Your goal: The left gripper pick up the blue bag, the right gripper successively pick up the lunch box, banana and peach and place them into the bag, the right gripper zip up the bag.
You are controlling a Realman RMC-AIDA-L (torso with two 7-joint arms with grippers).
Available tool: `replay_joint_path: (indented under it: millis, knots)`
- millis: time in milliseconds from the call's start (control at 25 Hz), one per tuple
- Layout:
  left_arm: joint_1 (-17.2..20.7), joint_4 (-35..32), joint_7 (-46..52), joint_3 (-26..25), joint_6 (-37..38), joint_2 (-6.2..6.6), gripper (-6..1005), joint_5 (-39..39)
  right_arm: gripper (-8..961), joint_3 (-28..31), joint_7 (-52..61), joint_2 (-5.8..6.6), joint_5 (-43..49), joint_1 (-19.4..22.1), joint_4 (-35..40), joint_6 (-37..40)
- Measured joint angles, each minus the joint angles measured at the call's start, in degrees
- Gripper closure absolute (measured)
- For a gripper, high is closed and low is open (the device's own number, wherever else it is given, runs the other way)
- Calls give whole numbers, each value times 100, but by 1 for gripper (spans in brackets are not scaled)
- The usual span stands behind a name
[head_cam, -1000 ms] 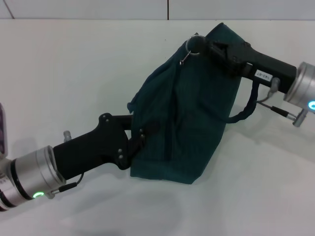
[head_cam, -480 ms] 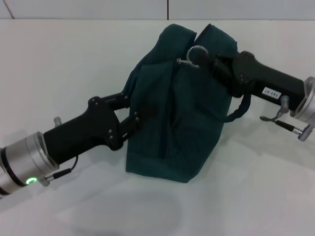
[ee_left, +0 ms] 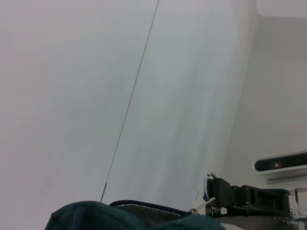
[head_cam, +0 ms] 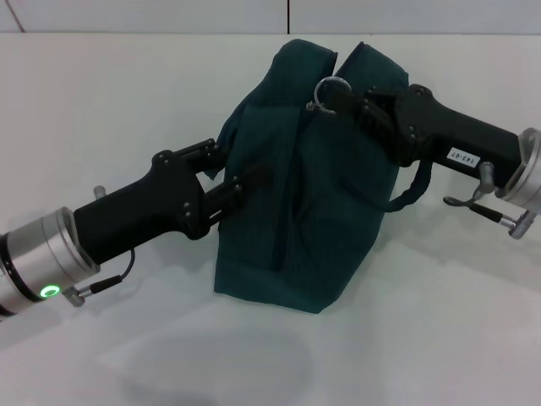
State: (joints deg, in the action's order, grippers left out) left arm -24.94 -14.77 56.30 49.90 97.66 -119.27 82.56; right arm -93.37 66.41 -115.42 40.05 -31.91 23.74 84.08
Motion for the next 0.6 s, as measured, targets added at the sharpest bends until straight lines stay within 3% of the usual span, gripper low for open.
replay_joint_path:
  millis: [240,440,600]
  knots:
    - [-2,-42,-33,6,0,-16,561,-11,930,150,0,26,33,-8,54,-17]
    - [-2,-43,-34,15,0,-23,682,-12,927,153,7,50,37,-8,60,-24]
    - [2,-43,-34,20,1,-25,836,10,924,176,6,59,25,-9,52,-45]
